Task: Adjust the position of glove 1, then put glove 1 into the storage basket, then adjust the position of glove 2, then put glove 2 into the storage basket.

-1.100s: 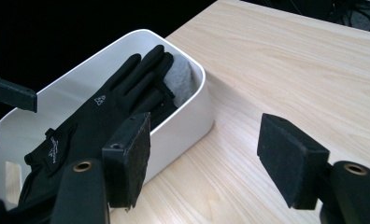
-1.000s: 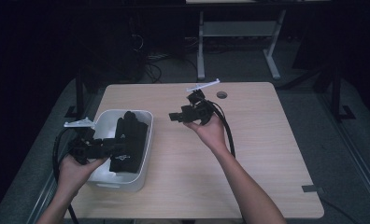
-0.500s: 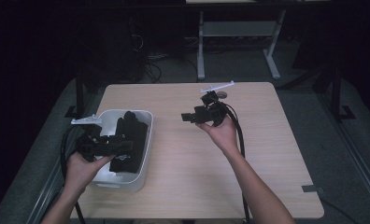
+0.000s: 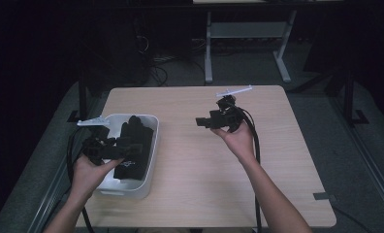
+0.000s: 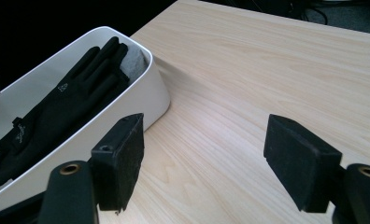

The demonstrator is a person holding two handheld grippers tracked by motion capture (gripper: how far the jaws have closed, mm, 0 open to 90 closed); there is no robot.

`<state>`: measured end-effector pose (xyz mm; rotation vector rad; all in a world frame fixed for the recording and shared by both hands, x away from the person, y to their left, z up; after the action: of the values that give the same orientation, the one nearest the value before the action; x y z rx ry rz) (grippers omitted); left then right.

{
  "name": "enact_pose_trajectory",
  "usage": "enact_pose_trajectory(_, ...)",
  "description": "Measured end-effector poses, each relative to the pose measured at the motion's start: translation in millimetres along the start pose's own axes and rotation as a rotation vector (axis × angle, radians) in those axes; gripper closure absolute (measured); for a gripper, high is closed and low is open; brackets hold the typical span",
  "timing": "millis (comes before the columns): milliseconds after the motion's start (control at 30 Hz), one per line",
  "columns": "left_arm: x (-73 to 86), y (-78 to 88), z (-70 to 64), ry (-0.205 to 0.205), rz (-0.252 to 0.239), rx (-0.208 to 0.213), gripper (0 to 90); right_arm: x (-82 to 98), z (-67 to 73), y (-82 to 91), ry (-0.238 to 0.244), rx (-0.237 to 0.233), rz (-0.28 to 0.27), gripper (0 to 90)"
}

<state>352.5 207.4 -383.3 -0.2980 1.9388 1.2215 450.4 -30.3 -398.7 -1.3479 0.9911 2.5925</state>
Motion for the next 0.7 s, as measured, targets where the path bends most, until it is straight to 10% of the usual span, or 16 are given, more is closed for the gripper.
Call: enact_pose_trajectory(700, -3.9, -7.2, -15.1, -0.025, 0.005, 0.019, 30.8, 27.6, -25.3, 31.6, -0.051, 0.037, -0.011, 28.0)
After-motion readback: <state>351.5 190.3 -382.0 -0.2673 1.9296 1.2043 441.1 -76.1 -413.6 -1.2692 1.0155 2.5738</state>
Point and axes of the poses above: each handheld gripper's, and its own axes: y roughly backward along the jaws, x roughly out of its underside, z roughly to its left, the point moved 10 cm from there along -y, roughly forward along the jaws, and after that the axes turned 11 degrees about -x, right-handed, at the moved point
